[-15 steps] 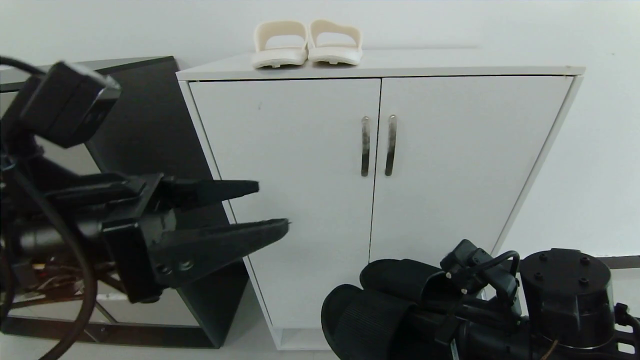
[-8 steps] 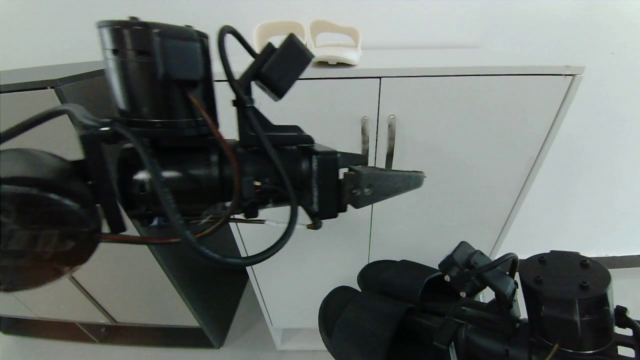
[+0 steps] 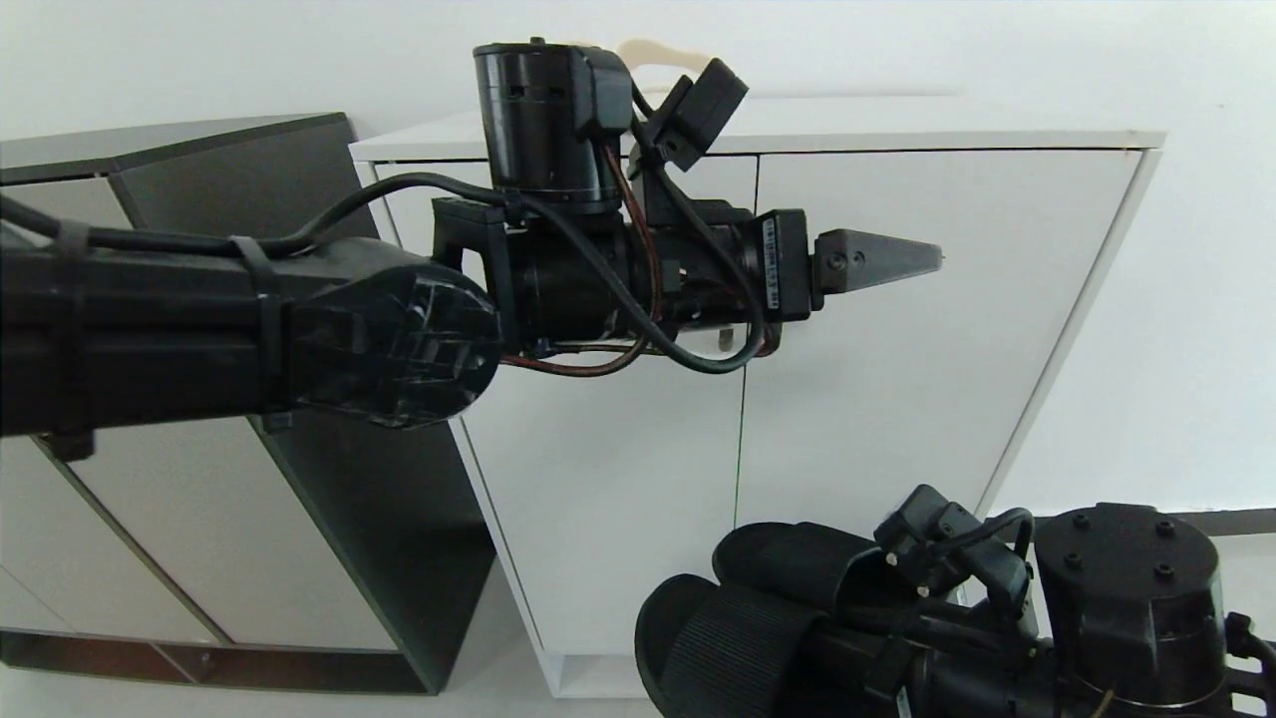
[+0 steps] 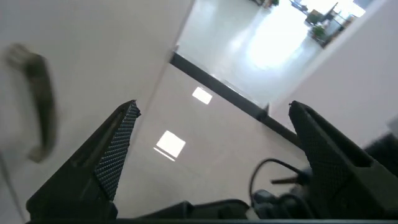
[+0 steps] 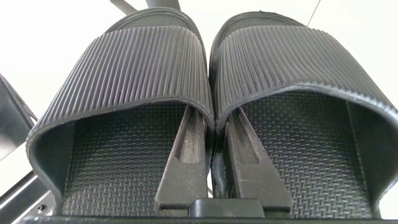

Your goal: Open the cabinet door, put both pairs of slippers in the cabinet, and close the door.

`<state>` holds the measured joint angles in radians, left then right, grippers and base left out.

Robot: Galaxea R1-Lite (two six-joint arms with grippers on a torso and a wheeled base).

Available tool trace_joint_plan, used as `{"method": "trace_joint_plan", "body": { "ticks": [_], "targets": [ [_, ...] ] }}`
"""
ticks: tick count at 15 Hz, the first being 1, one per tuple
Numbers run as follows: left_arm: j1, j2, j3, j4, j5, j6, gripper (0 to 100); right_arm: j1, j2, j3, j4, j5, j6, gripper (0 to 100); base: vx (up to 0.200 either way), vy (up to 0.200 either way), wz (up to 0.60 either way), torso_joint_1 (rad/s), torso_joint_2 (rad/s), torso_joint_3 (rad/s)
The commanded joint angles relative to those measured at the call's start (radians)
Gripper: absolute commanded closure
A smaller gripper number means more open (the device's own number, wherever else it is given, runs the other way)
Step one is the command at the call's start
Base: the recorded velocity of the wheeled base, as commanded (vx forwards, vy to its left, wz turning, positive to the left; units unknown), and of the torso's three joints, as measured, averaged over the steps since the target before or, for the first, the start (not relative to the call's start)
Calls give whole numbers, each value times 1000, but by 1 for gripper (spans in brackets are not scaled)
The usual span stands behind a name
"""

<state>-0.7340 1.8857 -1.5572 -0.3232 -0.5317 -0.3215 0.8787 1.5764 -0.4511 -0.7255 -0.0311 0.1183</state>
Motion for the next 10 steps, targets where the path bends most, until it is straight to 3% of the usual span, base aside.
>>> {"method": "trace_joint_plan", "body": {
  "ticks": [1,4,10],
  "targets": [
    [4,49,-34,0,27,12,0,-1,-1,0,0,-1,0,100,0,0,0,0,0,0],
    [47,42,-27,4,65,76,0,-7,1,2,0,0,1,100,0,0,0,0,0,0],
    [71,49,-27,4,122,78,0,-17,-1,0,0,0,1,100,0,0,0,0,0,0]
  ]
}}
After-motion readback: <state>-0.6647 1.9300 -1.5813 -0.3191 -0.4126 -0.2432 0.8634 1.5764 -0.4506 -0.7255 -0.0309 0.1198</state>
